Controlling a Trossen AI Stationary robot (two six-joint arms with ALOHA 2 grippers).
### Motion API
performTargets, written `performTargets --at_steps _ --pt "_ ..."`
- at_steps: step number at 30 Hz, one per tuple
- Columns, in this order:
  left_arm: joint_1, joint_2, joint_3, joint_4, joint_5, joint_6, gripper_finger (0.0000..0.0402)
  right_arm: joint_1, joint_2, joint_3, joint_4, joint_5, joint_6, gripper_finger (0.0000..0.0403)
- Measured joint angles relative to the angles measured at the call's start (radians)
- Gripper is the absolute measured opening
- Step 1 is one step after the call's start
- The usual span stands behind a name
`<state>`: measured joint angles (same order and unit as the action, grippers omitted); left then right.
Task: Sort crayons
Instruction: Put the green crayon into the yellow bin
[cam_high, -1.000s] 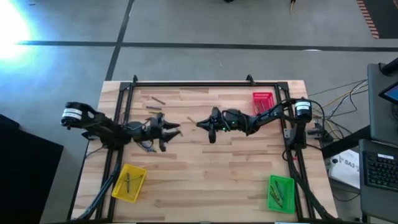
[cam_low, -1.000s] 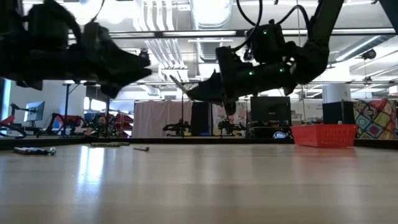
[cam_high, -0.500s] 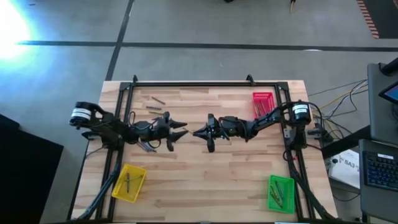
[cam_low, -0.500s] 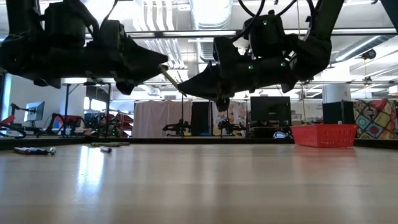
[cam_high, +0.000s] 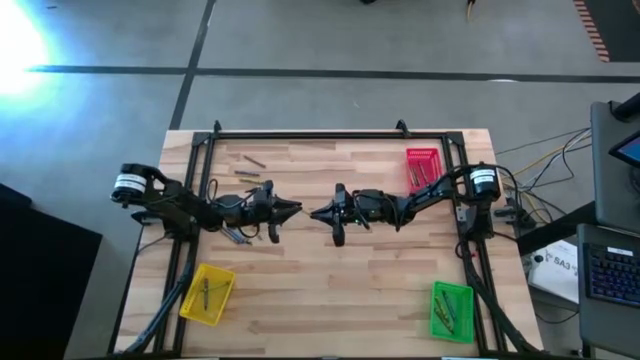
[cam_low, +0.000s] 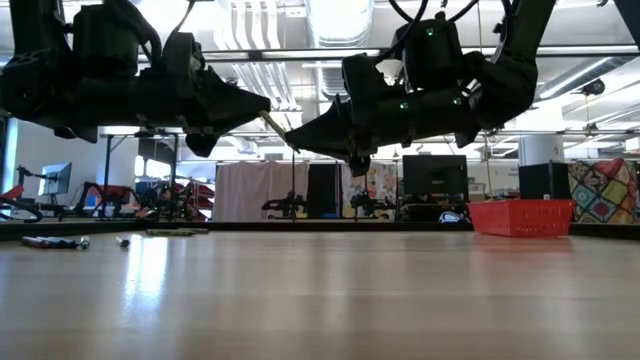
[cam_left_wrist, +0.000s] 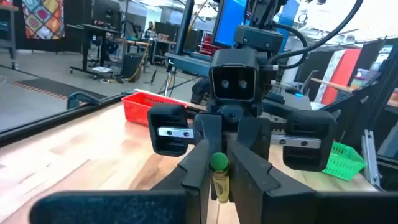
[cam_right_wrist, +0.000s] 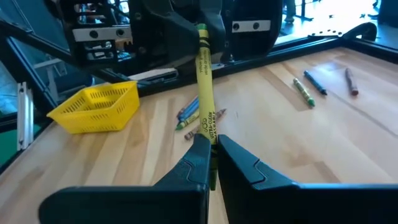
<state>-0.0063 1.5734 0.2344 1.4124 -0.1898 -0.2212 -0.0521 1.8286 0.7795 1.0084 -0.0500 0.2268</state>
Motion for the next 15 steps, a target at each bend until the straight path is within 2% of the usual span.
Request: performTargets --at_steps 6,11,15 --pt "0.002 0.000 -0.001 0.000 0.029 -0.005 0.0036 0.000 -0.001 0.000 0.006 -0.002 -0.003 0.0012" --pt "0.003 0.000 0.005 0.001 0.078 -0.005 0.0007 0.000 -0.001 0.000 0.011 -0.007 -0.002 0.0014" --pt "0.003 -0.001 0.013 -0.003 0.092 0.004 0.0004 0.001 -0.001 -0.001 0.018 -0.010 0.045 0.0033"
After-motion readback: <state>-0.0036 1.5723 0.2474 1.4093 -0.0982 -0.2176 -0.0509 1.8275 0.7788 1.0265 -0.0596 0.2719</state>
